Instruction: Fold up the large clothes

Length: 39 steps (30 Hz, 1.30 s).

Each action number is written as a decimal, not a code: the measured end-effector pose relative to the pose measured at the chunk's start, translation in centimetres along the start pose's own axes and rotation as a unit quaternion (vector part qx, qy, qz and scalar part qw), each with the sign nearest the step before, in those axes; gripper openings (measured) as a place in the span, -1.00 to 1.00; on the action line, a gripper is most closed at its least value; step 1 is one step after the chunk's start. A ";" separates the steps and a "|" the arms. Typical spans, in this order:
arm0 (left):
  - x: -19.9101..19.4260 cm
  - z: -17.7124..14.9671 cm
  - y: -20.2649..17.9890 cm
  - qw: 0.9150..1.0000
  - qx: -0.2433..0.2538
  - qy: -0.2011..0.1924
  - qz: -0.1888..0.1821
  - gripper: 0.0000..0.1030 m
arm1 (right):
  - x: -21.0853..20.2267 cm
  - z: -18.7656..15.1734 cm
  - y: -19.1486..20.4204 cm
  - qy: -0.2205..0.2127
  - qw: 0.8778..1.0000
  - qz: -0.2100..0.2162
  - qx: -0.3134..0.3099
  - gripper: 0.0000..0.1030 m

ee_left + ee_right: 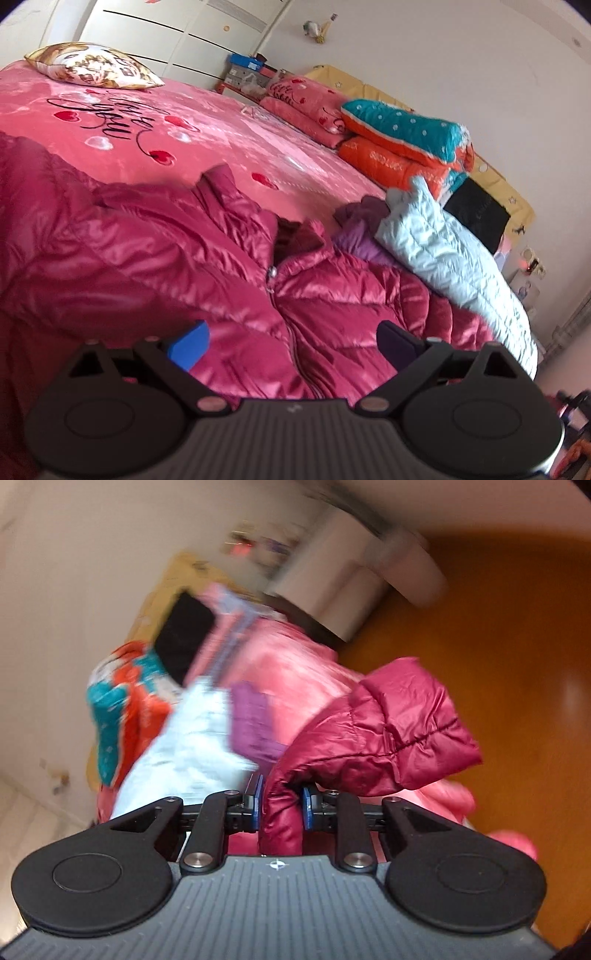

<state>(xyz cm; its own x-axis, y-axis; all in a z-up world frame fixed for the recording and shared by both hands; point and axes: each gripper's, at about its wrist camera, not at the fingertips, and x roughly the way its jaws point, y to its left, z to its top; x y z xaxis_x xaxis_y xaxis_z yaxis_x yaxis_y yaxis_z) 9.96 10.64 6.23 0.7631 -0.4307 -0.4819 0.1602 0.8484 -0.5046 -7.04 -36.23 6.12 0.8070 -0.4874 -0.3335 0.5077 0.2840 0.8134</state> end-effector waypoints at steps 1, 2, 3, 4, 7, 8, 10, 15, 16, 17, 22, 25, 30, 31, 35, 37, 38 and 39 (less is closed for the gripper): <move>-0.2 0.3 0.4 1.000 -0.006 -0.004 0.000 0.88 | -0.5 0.0 1.9 -0.006 0.999 0.009 -0.032 -0.49; -0.3 0.5 0.7 1.000 -0.011 -0.008 0.001 0.88 | -1.0 -0.2 4.1 -0.011 0.997 0.021 -0.073 -0.49; -0.5 0.8 1.1 1.000 -0.018 -0.012 0.001 0.88 | -1.3 -0.5 5.9 -0.014 0.994 0.031 -0.104 -0.49; -0.7 1.1 1.5 1.000 -0.026 -0.017 0.003 0.88 | -1.8 -1.1 8.3 -0.016 0.988 0.048 -0.144 -0.49; -1.3 2.0 2.8 0.998 -0.048 -0.033 0.007 0.88 | -3.1 -3.5 14.1 -0.013 0.966 0.107 -0.236 -0.49; -1.5 2.3 3.3 0.998 -0.054 -0.037 0.009 0.88 | -3.6 -4.9 16.4 -0.008 0.953 0.134 -0.272 -0.49; -2.0 2.8 4.2 0.997 -0.068 -0.047 0.013 0.88 | -4.4 -7.6 19.9 0.003 0.928 0.176 -0.328 -0.49; -3.0 4.0 6.3 0.993 -0.098 -0.067 0.017 0.89 | -5.5 -17.1 26.1 0.055 0.841 0.269 -0.466 -0.50; -3.1 4.1 6.6 0.992 -0.103 -0.069 0.018 0.89 | -5.6 -19.4 26.6 0.069 0.822 0.282 -0.490 -0.50; -3.2 4.3 7.0 0.991 -0.109 -0.072 0.017 0.89 | -5.5 -21.5 26.8 0.088 0.807 0.290 -0.507 -0.51; -3.7 4.8 8.5 0.987 -0.139 -0.078 -0.001 0.89 | -4.8 -30.0 25.8 0.161 0.753 0.305 -0.561 -0.56; -3.6 5.1 9.2 0.986 -0.152 -0.073 -0.013 0.89 | -4.7 -33.8 24.4 0.194 0.727 0.304 -0.584 -0.58; -3.4 5.0 9.2 0.986 -0.151 -0.066 -0.018 0.88 | -5.1 -37.3 22.5 0.217 0.696 0.302 -0.614 -0.58; -3.5 5.0 9.2 0.986 -0.152 -0.068 -0.019 0.88 | -5.5 -37.8 22.2 0.217 0.691 0.303 -0.620 -0.57; -3.6 5.1 9.3 0.985 -0.156 -0.074 -0.028 0.89 | -4.5 -38.0 22.4 0.216 0.678 0.304 -0.633 -0.57; -3.4 5.0 9.1 0.986 -0.153 -0.068 -0.027 0.89 | -5.6 -38.9 22.2 0.218 0.676 0.310 -0.632 -0.56; -3.3 4.9 9.1 0.986 -0.152 -0.066 -0.026 0.90 | -5.6 -38.9 22.3 0.219 0.675 0.313 -0.632 -0.55; -3.2 4.9 9.0 0.986 -0.151 -0.065 -0.026 0.90 | -6.4 -39.1 21.9 0.220 0.672 0.316 -0.633 -0.55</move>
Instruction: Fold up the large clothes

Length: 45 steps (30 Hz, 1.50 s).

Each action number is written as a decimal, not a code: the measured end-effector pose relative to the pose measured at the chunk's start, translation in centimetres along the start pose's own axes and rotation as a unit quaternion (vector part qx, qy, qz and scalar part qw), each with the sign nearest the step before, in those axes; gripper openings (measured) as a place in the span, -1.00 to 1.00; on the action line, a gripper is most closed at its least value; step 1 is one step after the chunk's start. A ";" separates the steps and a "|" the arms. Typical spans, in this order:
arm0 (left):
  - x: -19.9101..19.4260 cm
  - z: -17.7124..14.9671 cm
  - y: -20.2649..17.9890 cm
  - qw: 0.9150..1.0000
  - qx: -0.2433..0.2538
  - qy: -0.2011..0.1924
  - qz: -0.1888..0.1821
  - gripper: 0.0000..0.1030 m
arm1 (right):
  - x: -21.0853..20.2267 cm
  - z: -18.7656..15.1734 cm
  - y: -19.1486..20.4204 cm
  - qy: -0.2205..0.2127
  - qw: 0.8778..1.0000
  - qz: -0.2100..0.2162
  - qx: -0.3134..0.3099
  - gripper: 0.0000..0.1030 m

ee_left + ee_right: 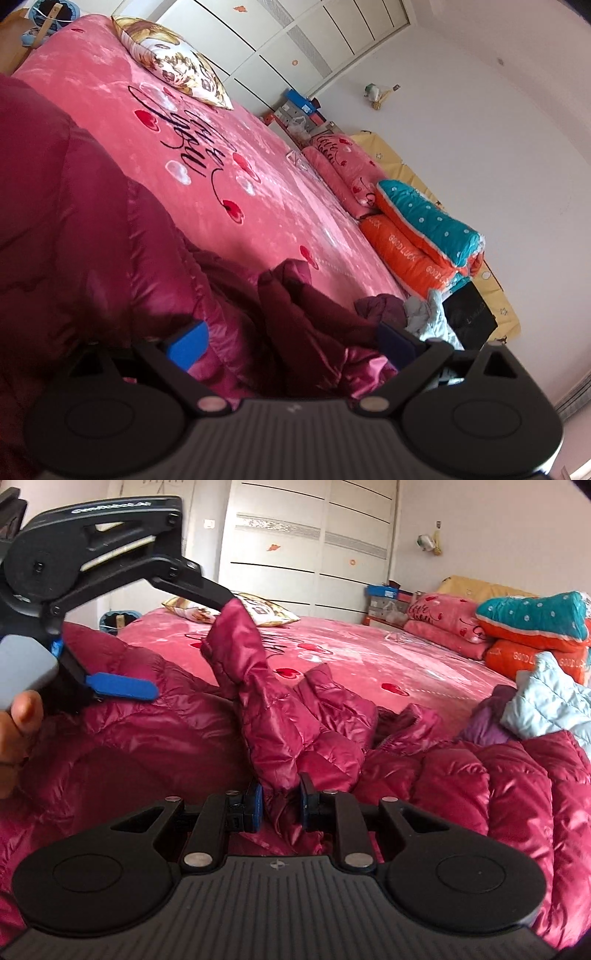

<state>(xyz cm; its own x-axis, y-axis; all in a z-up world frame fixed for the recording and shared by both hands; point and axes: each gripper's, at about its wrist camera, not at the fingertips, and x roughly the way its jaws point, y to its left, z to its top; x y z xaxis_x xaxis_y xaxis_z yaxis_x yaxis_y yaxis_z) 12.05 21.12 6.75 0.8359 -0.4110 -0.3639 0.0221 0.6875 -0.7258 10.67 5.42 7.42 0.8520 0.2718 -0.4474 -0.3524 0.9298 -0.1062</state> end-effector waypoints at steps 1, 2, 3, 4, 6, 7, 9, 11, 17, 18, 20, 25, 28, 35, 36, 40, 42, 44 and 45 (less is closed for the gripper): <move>0.0 0.0 -0.1 1.000 0.000 -0.001 0.002 0.89 | 0.1 0.0 0.2 0.001 1.000 0.002 -0.004 -0.54; -0.2 0.0 -0.1 1.000 0.002 -0.008 0.006 0.89 | 0.4 0.1 0.1 0.001 1.000 0.005 -0.006 -0.54; -0.7 0.1 -0.3 1.000 0.008 -0.028 0.010 0.89 | 0.7 0.1 0.0 0.003 1.000 0.009 -0.008 -0.52; -1.1 0.2 -0.5 0.999 0.014 -0.049 0.009 0.89 | 0.7 0.1 0.2 0.006 1.000 0.014 -0.010 -0.47; -2.1 0.4 -0.9 0.996 0.022 -0.087 -0.002 0.90 | 0.6 0.1 0.5 0.010 1.000 0.019 -0.012 -0.38; -2.4 0.5 -1.0 0.995 0.023 -0.100 -0.014 0.90 | 0.7 0.1 0.4 0.012 1.000 0.020 -0.011 -0.37; -2.7 0.5 -1.3 0.993 0.027 -0.110 -0.033 0.90 | 0.2 0.1 0.3 0.012 1.000 0.023 -0.006 -0.25; -2.5 0.4 -2.0 0.992 0.041 -0.103 -0.059 0.91 | -0.2 0.2 0.2 0.011 1.000 0.024 -0.002 0.05; -0.4 -0.3 -3.1 0.993 0.071 -0.033 -0.085 0.91 | -3.2 0.1 -1.2 0.003 1.000 0.012 0.019 0.62; -0.1 -0.5 -3.2 0.994 0.074 -0.024 -0.082 0.91 | -3.9 0.1 -1.7 0.001 1.000 0.008 0.023 0.62; 0.8 -0.7 -3.3 0.994 0.085 -0.001 -0.067 0.91 | -6.1 -0.1 -3.2 -0.018 0.999 -0.020 0.027 0.62; 1.9 -1.6 -2.8 0.994 0.105 0.040 -0.001 0.89 | -8.9 0.0 -9.4 -0.046 0.990 -0.109 0.074 0.62; 2.3 -2.0 -2.5 0.992 0.114 0.054 0.029 0.87 | -8.5 -0.4 -13.4 -0.050 0.981 -0.155 0.108 0.59; 3.1 -2.6 -2.5 0.981 0.161 0.066 0.092 0.80 | -2.7 -2.2 -18.0 0.021 0.973 -0.154 0.172 0.47; 3.2 -2.7 -2.4 0.979 0.166 0.068 0.102 0.79 | -1.8 -2.3 -17.9 0.031 0.973 -0.152 0.170 0.48; 3.7 -3.1 -2.3 0.973 0.184 0.076 0.119 0.78 | 2.0 -2.9 -16.3 0.053 0.976 -0.162 0.134 0.55; 4.0 -3.6 -2.5 0.969 0.200 0.077 0.126 0.78 | 2.4 -3.3 -16.0 0.059 0.975 -0.167 0.130 0.55; 4.2 -3.8 -2.7 0.965 0.211 0.079 0.132 0.79 | 2.9 -3.7 -15.7 0.062 0.975 -0.168 0.128 0.57; 4.3 -3.8 -2.7 0.964 0.214 0.080 0.135 0.79 | 3.5 -4.0 -15.7 0.061 0.976 -0.167 0.129 0.58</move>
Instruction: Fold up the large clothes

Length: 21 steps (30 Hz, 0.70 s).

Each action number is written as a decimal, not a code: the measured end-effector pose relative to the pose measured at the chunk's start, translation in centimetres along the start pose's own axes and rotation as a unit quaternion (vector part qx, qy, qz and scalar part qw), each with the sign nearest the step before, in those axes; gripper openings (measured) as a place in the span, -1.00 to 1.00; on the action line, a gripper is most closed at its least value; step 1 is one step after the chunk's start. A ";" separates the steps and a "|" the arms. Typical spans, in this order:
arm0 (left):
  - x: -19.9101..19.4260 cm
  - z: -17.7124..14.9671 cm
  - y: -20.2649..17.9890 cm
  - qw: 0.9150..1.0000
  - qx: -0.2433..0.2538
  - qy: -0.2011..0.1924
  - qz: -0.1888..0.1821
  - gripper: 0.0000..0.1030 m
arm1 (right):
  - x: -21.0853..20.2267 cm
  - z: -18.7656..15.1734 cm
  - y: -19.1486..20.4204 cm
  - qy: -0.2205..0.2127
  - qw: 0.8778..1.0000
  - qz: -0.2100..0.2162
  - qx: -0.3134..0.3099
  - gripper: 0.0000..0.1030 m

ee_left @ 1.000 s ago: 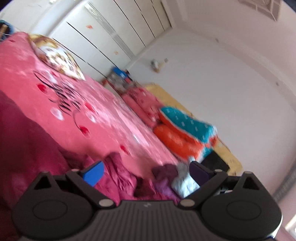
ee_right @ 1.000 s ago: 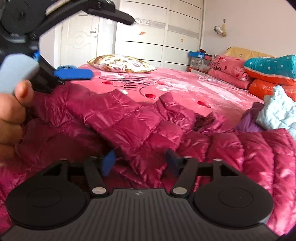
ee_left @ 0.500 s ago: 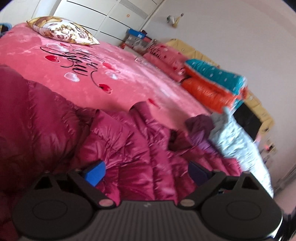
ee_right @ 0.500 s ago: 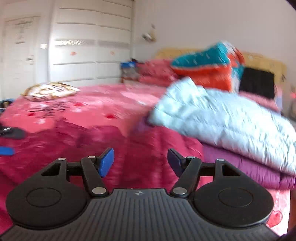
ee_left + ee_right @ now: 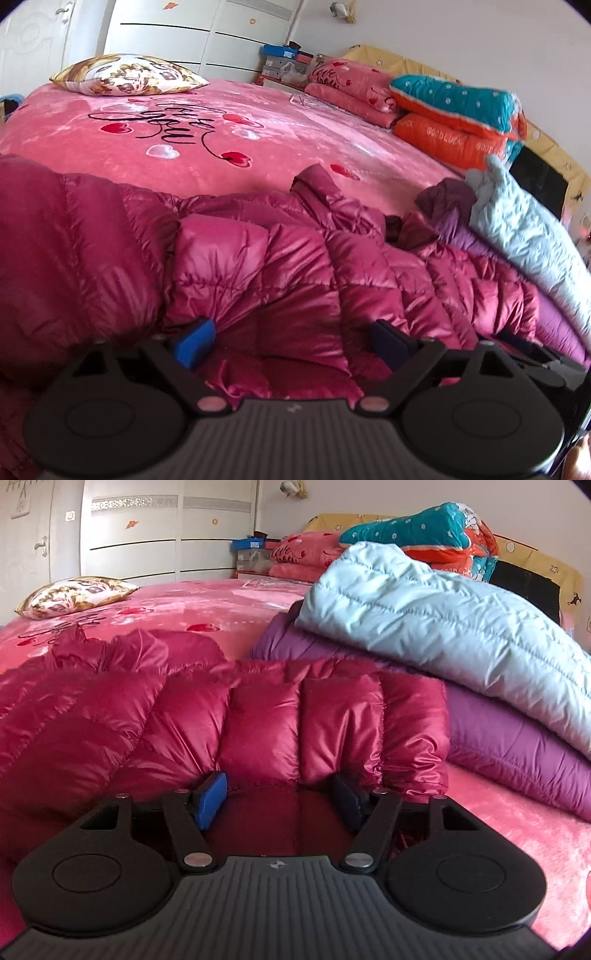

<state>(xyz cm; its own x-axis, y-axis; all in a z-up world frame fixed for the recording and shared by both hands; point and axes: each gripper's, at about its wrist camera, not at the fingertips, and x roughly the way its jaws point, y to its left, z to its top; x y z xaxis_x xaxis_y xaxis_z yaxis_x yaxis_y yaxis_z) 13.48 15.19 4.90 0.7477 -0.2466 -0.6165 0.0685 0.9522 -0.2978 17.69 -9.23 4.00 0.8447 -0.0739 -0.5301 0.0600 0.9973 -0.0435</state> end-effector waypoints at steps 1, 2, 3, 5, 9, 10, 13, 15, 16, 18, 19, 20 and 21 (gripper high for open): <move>0.1 -0.1 0.0 1.000 0.002 0.001 0.003 0.79 | 0.0 -0.2 0.0 -0.001 1.000 0.001 0.002 0.58; 0.2 0.0 -0.2 1.000 0.002 0.001 0.004 0.79 | 0.1 -0.3 0.0 -0.003 1.000 0.000 0.002 0.59; 0.2 0.0 -0.2 1.000 0.003 0.000 0.006 0.80 | 0.3 -0.8 0.1 -0.005 1.000 -0.002 0.001 0.60; 0.3 -0.2 -0.5 1.000 0.008 -0.002 0.010 0.80 | 0.1 -1.0 0.2 -0.007 1.000 -0.007 -0.003 0.63; 0.0 -0.2 -0.7 1.000 0.013 -0.006 0.012 0.80 | 0.4 -1.1 0.4 -0.009 1.000 -0.016 -0.003 0.81; -0.2 -0.2 -0.7 1.000 0.013 -0.008 0.012 0.80 | 0.3 -1.1 0.5 -0.009 1.000 -0.022 -0.004 0.90; -1.6 0.0 -0.9 1.000 0.015 -0.027 0.002 0.80 | -0.1 -1.1 0.5 -0.002 1.000 -0.028 -0.003 0.96; -2.9 0.0 -1.2 0.999 0.021 -0.048 -0.012 0.80 | -0.9 -0.4 0.6 0.009 0.999 -0.039 -0.009 0.97; -3.6 -0.1 -1.4 0.998 0.028 -0.060 -0.017 0.80 | -1.6 -0.2 0.8 0.012 0.999 -0.044 -0.009 0.98; -4.9 -0.5 -1.9 0.996 0.044 -0.078 -0.021 0.80 | -4.0 0.0 0.8 0.001 0.999 -0.042 0.005 1.00; -5.7 -0.8 -2.3 0.995 0.052 -0.086 -0.023 0.80 | -5.3 -0.2 0.8 -0.006 0.999 -0.040 0.013 1.00; -6.3 -1.2 -2.6 0.994 0.059 -0.092 -0.027 0.80 | -6.9 -0.6 0.8 -0.012 0.999 -0.040 0.020 1.00; -6.7 -1.5 -2.9 0.993 0.065 -0.096 -0.031 0.80 | -8.0 -1.1 0.8 -0.013 0.999 -0.040 0.024 1.00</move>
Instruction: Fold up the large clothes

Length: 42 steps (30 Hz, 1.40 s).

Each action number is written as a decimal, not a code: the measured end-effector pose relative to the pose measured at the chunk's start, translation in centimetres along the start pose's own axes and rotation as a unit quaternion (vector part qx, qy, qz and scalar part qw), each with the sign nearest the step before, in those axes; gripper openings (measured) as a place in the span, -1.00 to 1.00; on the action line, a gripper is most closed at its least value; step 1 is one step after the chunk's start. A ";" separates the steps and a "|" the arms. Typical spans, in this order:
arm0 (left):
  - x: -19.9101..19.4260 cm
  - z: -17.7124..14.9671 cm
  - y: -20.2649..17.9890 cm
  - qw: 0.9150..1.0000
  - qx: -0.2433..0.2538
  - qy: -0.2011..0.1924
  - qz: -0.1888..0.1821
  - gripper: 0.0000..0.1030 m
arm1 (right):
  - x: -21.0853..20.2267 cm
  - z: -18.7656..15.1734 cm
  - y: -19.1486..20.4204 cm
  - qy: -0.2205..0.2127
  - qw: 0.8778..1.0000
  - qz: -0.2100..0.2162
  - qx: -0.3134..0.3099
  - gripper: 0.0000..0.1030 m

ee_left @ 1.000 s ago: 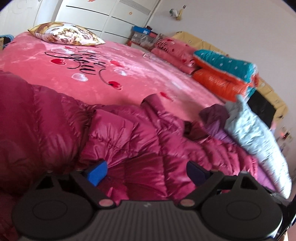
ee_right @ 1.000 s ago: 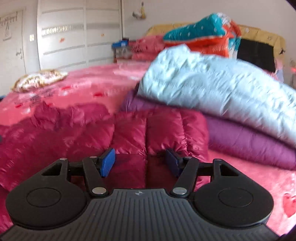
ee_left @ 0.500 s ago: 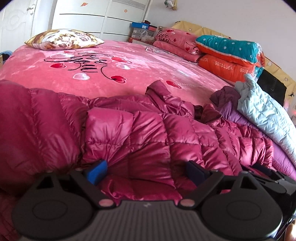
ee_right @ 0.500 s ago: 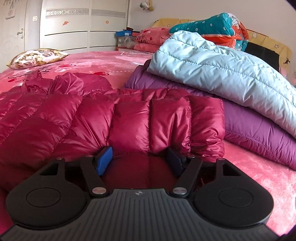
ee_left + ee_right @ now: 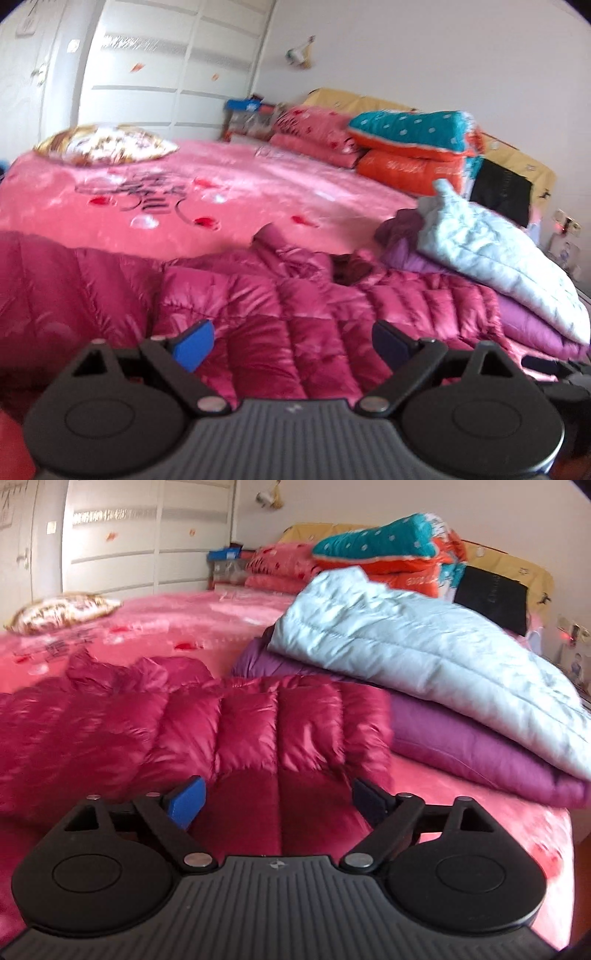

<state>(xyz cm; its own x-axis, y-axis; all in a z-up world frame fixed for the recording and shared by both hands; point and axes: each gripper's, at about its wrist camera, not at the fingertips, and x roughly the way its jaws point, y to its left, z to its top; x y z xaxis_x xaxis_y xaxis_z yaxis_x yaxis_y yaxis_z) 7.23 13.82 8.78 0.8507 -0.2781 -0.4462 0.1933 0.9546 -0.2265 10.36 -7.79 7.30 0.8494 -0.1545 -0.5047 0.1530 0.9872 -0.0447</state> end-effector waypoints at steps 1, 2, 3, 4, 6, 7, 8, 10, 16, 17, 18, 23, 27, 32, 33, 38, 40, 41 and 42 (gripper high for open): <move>-0.5 -0.4 -0.5 1.000 0.006 -0.002 -0.004 0.80 | -1.1 -0.6 -0.1 0.005 1.000 -0.001 0.004 1.00; -1.0 -0.8 -1.0 1.000 0.012 0.001 -0.008 0.81 | -2.3 -1.3 -0.2 0.012 1.000 -0.002 0.009 1.00; -1.2 -1.3 -1.4 1.000 0.018 0.006 -0.012 0.82 | -3.2 -2.0 -0.2 0.018 1.000 -0.002 0.013 1.00; -1.5 -1.9 -1.9 0.999 0.026 0.015 -0.016 0.83 | -4.1 -2.8 -0.3 0.024 1.000 0.001 0.014 1.00; -1.8 -3.2 -2.8 0.998 0.041 0.038 -0.019 0.83 | -5.7 -4.0 -0.3 0.041 0.999 0.006 0.006 1.00; -2.0 -4.0 -3.1 0.997 0.048 0.052 -0.020 0.83 | -6.2 -4.6 -0.4 0.048 0.999 0.003 0.001 1.00; -2.1 -4.7 -3.3 0.997 0.053 0.059 -0.019 0.83 | -6.9 -5.3 -0.4 0.053 0.999 0.002 -0.003 1.00; -2.6 -6.0 -3.8 0.995 0.072 0.067 -0.011 0.83 | -7.9 -6.1 -0.4 0.059 0.998 0.003 -0.003 1.00; -2.6 -7.9 -4.3 0.993 0.105 0.055 0.012 0.89 | -9.7 -9.3 -1.7 0.080 0.997 0.000 0.018 1.00; -2.4 -8.1 -4.3 0.993 0.109 0.054 0.014 0.91 | -9.9 -9.7 -1.8 0.077 0.997 0.001 0.020 1.00; -2.1 -8.4 -4.4 0.992 0.114 0.053 0.017 0.94 | -10.1 -10.1 -1.8 0.074 0.997 0.001 0.019 1.00; -1.3 -9.1 -5.2 0.989 0.134 0.051 0.031 0.98 | -10.3 -11.7 -1.6 0.053 0.999 -0.005 0.009 1.00; -1.6 -8.9 -5.2 0.989 0.134 0.054 0.034 0.98 | -10.1 -11.7 -1.8 0.049 0.999 -0.002 0.016 1.00; -4.8 -7.3 -4.4 0.995 0.091 0.026 0.031 0.96 | -11.1 -11.9 -2.2 0.048 0.999 0.005 0.024 1.00; -5.8 -6.9 -4.1 0.996 0.080 0.016 0.030 0.96 | -11.6 -12.0 -2.4 0.047 0.998 0.008 0.029 1.00; -10.7 -5.3 -2.4 0.999 0.024 -0.008 0.024 0.96 | -13.4 -13.0 -3.1 0.045 0.998 0.014 0.038 1.00; -12.7 -4.9 -1.5 1.000 0.004 -0.012 0.026 0.96 | -14.0 -13.3 -3.0 0.044 0.999 0.010 0.028 1.00; -13.8 -4.7 -1.0 0.999 -0.008 -0.015 0.027 0.96 | -14.5 -13.4 -2.8 0.045 0.999 0.004 0.019 1.00; -14.4 -4.5 -0.5 0.999 -0.018 -0.016 0.026 0.96 | -14.9 -13.6 -2.5 0.043 0.999 -0.003 0.010 1.00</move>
<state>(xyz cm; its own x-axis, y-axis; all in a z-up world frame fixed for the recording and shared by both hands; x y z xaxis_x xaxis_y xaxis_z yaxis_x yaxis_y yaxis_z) -7.32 16.81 11.40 0.8740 -0.2241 -0.4311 0.1309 0.9631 -0.2352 -9.53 -7.39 3.25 0.8020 -0.1559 -0.5767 0.1693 0.9851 -0.0308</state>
